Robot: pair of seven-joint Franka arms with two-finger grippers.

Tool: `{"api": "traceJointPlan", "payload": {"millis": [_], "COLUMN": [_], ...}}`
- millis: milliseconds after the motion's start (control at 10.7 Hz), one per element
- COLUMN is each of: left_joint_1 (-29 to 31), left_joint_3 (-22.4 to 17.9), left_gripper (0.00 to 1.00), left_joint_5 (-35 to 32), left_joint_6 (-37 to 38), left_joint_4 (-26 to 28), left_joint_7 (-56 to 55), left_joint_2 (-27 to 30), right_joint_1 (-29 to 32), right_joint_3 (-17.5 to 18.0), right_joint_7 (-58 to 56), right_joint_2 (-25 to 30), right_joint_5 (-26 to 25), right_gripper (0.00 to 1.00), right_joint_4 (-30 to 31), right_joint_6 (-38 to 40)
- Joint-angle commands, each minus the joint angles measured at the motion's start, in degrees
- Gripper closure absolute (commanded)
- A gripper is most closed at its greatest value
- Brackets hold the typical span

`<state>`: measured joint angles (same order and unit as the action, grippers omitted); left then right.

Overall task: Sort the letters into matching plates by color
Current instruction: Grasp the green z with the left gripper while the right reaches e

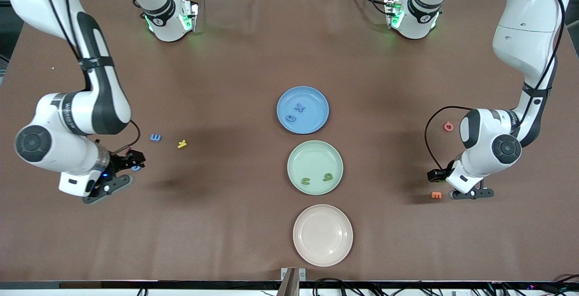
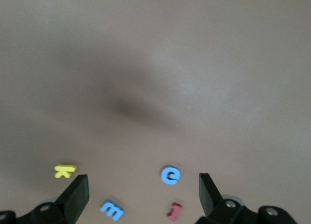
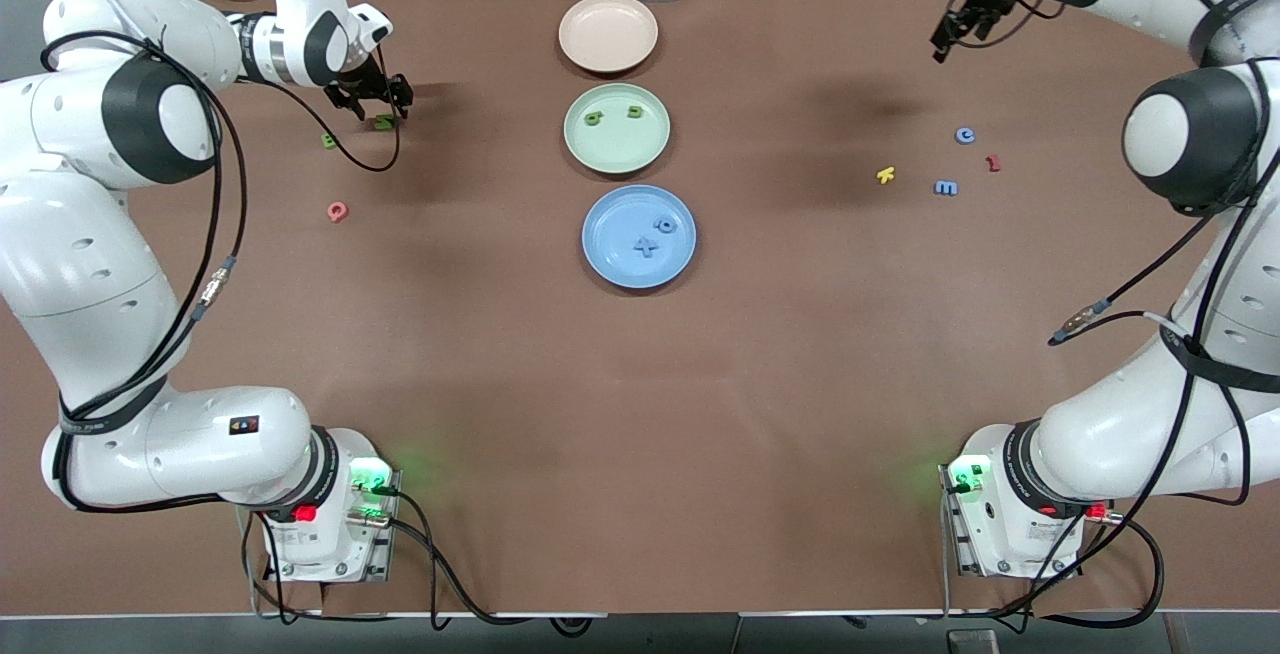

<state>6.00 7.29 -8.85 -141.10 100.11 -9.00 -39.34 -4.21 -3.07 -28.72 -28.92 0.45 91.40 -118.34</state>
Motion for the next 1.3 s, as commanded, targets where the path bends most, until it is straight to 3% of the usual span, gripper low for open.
{"api": "traceJointPlan", "payload": {"millis": [0,93,373,466,559,652,745,1025,1211], "left_joint_1": [0.16,0.16,0.16,0.16,0.16,0.16,-0.45,-0.55,-1.24], "left_joint_3": [0.18,0.18,0.18,0.18,0.18,0.18,0.18,0.18,2.71], "left_gripper": [0.25,0.32,0.36,0.46,0.64,0.88,1.00,1.00,1.00], "left_joint_5": [-1.16,-1.34,-0.73,-0.73,-0.90,-1.42,-1.52,-1.60,-1.43], "left_joint_6": [0.39,0.39,0.39,0.47,0.47,0.47,0.47,0.65,3.71], "left_joint_4": [-1.49,-2.10,-2.29,-2.29,-2.29,-2.29,-2.29,-2.29,-3.07], "left_joint_7": [-0.32,0.90,1.88,1.97,1.97,2.06,2.14,2.15,1.80], "left_joint_2": [-1.26,-1.79,-1.88,-1.88,-1.88,-1.88,-1.88,-1.53,0.22], "right_joint_1": [4.37,4.91,6.23,6.84,7.28,7.81,8.07,8.08,8.08], "right_joint_3": [0.70,0.61,0.61,0.52,0.43,0.43,0.52,0.43,0.43], "right_joint_7": [-8.34,-10.11,-11.44,-12.66,-14.33,-14.95,-15.05,-15.05,-14.96], "right_joint_2": [4.21,4.65,5.45,4.93,4.84,4.75,4.31,0.63,-1.83], "right_joint_5": [4.20,6.30,6.76,6.67,6.67,6.67,6.67,6.67,6.67], "right_gripper": [0.00,0.00,0.00,0.00,0.00,0.00,0.00,0.00,0.00], "right_joint_4": [9.30,11.32,19.84,21.70,23.02,23.90,24.52,24.44,24.44], "right_joint_6": [-8.11,-9.96,-20.75,-23.84,-25.35,-26.15,-27.55,-31.50,-34.49]}}
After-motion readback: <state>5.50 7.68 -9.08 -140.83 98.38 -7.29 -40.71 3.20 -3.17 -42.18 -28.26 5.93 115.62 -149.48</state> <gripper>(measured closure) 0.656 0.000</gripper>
